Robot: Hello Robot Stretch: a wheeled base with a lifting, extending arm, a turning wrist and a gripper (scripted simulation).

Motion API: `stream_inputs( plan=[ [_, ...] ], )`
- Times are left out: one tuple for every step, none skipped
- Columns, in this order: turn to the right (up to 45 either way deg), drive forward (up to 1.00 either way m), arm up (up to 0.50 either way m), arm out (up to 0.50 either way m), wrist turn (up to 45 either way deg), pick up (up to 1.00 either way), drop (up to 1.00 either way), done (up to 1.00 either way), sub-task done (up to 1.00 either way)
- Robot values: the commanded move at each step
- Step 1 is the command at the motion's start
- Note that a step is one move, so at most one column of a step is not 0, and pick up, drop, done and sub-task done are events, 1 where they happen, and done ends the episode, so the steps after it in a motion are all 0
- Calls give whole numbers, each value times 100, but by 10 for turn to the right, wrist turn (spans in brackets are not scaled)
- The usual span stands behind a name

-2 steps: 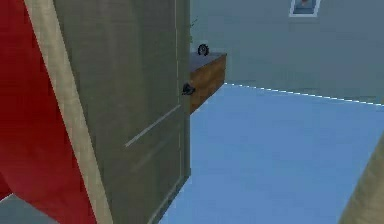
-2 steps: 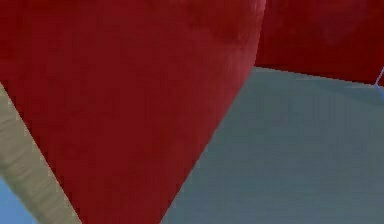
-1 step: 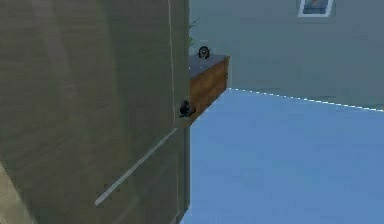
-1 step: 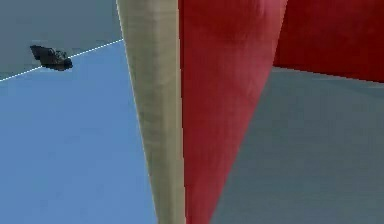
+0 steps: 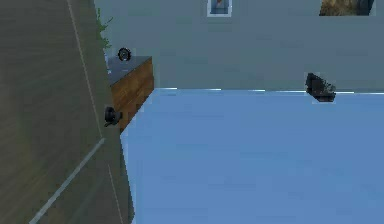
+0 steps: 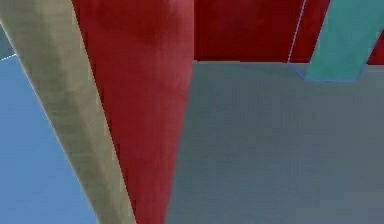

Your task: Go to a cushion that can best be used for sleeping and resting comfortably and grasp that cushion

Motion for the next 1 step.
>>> stream_inputs(
  plan=[
    [0, 40, 0, 0, 0, 0, 0, 0, 0]
  ],
)
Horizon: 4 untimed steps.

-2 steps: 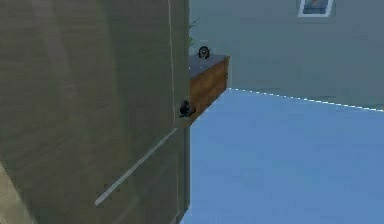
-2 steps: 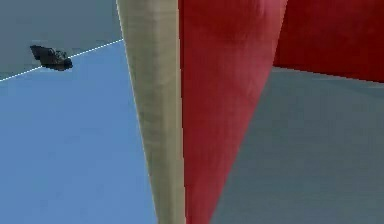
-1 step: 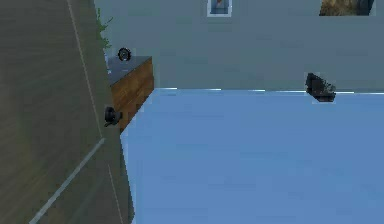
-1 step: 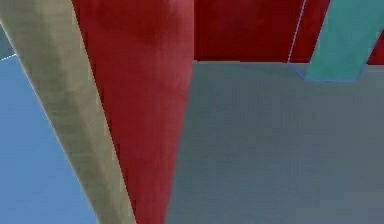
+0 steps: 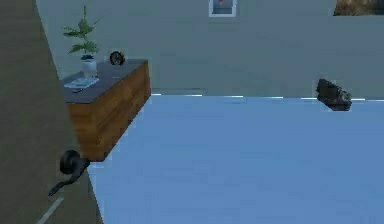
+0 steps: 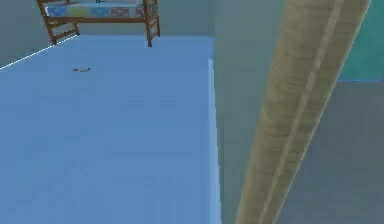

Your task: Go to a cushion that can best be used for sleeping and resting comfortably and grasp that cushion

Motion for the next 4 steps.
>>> stream_inputs(
  plan=[
    [450, 0, 0, 0, 0, 0, 0, 0, 0],
    [390, 0, 0, 0, 0, 0, 0, 0, 0],
    [0, 100, 0, 0, 0, 0, 0, 0, 0],
    [0, 100, 0, 0, 0, 0, 0, 0, 0]
  ],
)
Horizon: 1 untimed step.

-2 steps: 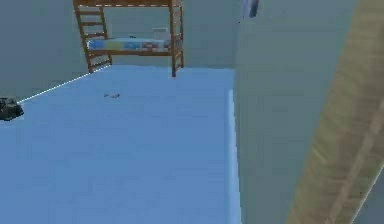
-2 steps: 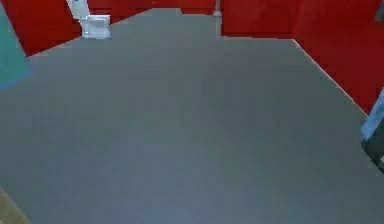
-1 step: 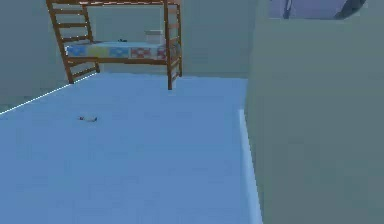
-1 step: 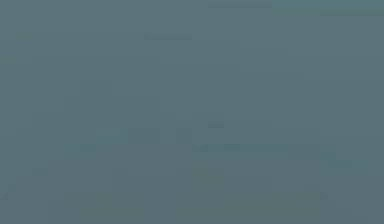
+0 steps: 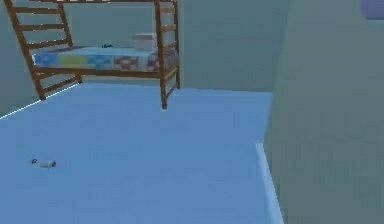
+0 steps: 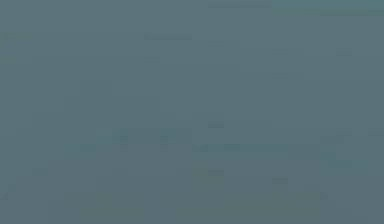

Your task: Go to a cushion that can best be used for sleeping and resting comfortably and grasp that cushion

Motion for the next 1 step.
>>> stream_inputs(
  plan=[
    [30, 0, 0, 0, 0, 0, 0, 0, 0]
  ],
)
